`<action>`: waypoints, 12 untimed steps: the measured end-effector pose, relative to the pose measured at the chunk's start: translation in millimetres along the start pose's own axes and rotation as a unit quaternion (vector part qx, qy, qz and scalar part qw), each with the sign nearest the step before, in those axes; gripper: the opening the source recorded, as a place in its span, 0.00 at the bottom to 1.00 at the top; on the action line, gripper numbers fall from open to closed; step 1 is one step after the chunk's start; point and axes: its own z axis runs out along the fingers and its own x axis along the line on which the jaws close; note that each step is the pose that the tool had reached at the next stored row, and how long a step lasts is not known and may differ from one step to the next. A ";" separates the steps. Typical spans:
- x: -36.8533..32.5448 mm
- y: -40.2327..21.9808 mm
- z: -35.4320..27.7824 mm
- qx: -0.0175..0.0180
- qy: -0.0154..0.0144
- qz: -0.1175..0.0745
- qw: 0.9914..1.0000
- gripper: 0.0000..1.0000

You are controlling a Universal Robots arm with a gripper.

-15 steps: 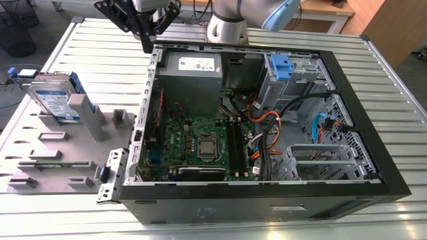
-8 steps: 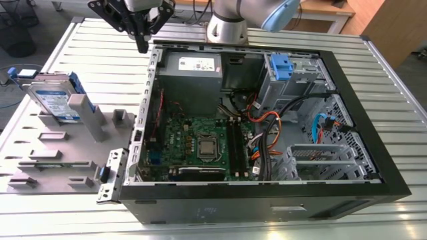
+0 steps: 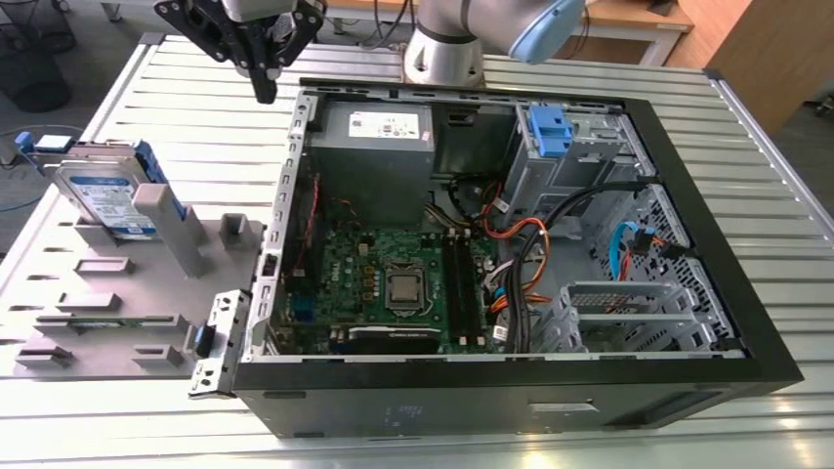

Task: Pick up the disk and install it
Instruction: 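Reach for the disk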

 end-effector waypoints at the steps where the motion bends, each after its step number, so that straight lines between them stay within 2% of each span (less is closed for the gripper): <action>1: 1.8 -0.1 0.0 0.000 0.000 0.000 1.000 0.11; 12: 23.9 -1.8 -0.3 0.000 0.000 0.000 1.000 0.11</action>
